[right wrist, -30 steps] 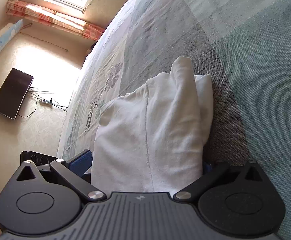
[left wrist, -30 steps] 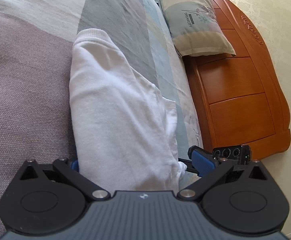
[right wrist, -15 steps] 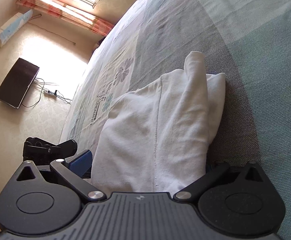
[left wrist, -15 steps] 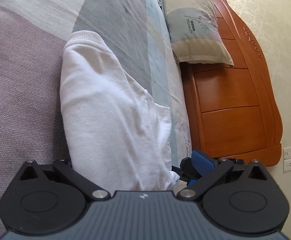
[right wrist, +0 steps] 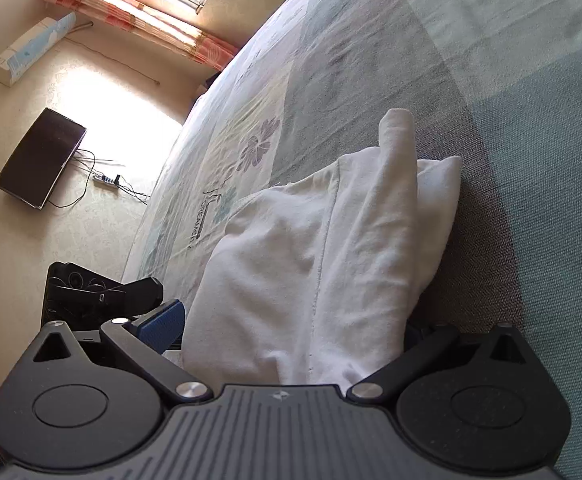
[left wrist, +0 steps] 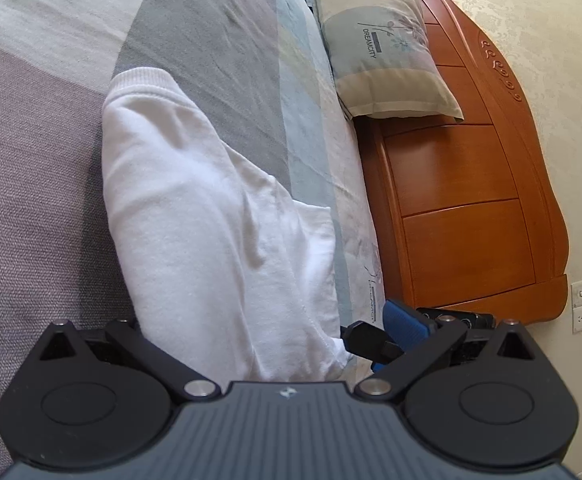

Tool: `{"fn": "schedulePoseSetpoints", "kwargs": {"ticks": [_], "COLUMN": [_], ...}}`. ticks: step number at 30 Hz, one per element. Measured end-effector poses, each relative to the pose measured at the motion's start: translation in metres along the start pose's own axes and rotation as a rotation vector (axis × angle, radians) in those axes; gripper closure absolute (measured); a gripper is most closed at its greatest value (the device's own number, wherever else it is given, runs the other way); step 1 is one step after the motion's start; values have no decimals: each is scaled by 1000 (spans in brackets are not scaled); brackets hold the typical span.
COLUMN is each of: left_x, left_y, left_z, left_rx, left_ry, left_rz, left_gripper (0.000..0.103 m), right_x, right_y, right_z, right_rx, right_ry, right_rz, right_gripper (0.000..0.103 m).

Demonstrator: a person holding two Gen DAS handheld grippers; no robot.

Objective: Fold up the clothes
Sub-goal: 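Lift the held end with both grippers and fold it over the shirt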

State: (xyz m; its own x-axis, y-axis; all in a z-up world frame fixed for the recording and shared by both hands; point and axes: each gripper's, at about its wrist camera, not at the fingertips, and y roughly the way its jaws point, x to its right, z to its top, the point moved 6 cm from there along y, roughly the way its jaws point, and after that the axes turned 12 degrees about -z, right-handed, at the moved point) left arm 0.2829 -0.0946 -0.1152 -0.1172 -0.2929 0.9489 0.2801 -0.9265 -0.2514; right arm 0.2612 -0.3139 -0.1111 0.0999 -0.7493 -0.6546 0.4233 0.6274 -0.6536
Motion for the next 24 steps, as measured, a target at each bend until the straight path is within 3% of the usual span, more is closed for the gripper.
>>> {"fn": "schedulePoseSetpoints", "kwargs": {"ticks": [13, 24], "left_x": [46, 94], "left_y": [43, 148], "left_z": [2, 1], "left_rx": [-58, -194], "left_ry": [70, 155], "left_rz": [-36, -81], "left_gripper": [2, 2], "right_x": [-15, 43], "right_y": [-39, -108], "right_z": [16, 40], "right_rx": [102, 220], "right_ry": [-102, -65], "right_rz": [-61, -145], "right_gripper": [0, 0]}}
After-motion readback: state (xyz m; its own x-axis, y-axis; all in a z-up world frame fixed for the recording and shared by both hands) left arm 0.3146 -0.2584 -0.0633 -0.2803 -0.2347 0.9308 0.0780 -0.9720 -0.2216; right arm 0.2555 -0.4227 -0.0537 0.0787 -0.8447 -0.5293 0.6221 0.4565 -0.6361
